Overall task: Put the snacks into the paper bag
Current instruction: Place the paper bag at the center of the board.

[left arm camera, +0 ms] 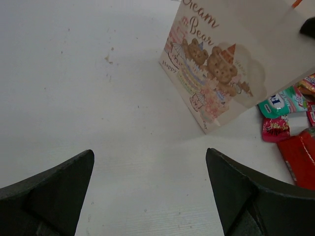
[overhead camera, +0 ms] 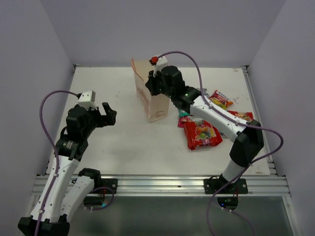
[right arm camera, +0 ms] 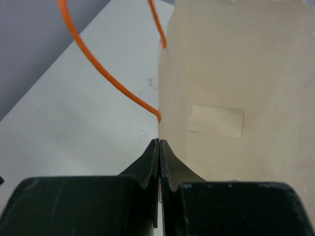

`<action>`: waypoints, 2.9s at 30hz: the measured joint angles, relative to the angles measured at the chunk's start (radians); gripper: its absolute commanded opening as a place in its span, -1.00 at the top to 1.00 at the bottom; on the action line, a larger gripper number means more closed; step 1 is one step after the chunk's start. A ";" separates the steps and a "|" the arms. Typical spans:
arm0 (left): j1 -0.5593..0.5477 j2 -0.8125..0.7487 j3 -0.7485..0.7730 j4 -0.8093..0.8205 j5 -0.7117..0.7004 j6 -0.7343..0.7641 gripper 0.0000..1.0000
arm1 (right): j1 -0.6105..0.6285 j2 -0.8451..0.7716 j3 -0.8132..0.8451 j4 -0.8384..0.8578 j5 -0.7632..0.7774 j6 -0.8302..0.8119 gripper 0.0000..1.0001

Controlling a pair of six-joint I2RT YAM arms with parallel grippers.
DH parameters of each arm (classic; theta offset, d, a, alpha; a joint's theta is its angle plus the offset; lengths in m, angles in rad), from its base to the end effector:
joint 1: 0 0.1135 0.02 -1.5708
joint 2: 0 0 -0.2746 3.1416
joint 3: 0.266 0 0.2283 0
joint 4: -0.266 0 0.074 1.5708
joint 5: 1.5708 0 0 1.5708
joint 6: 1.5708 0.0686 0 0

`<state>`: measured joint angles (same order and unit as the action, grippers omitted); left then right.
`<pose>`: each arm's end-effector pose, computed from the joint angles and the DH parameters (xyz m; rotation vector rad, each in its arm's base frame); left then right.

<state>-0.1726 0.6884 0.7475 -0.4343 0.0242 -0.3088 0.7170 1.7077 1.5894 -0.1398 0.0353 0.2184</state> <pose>0.1543 -0.0286 0.3086 -0.1173 1.9578 -0.3414 0.3190 0.2749 0.3827 -0.4377 1.8226 0.6213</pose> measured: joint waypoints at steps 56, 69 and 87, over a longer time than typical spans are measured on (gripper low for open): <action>-0.046 0.289 0.367 -0.069 0.224 -0.351 -1.00 | 0.304 0.033 0.047 -0.164 0.442 0.200 -0.39; -0.145 0.348 0.471 -0.052 0.120 -0.366 -1.00 | 0.294 -0.040 0.050 -0.206 0.575 0.078 -0.97; -0.415 0.489 0.606 -0.143 -0.161 -0.407 -1.00 | 0.299 -0.409 -0.155 -0.196 0.644 0.016 -0.97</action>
<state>-0.5880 1.1778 1.3533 -0.5770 -0.1368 -0.7158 1.0164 1.2987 1.4342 -0.3363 0.6796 0.2344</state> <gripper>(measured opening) 0.997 0.986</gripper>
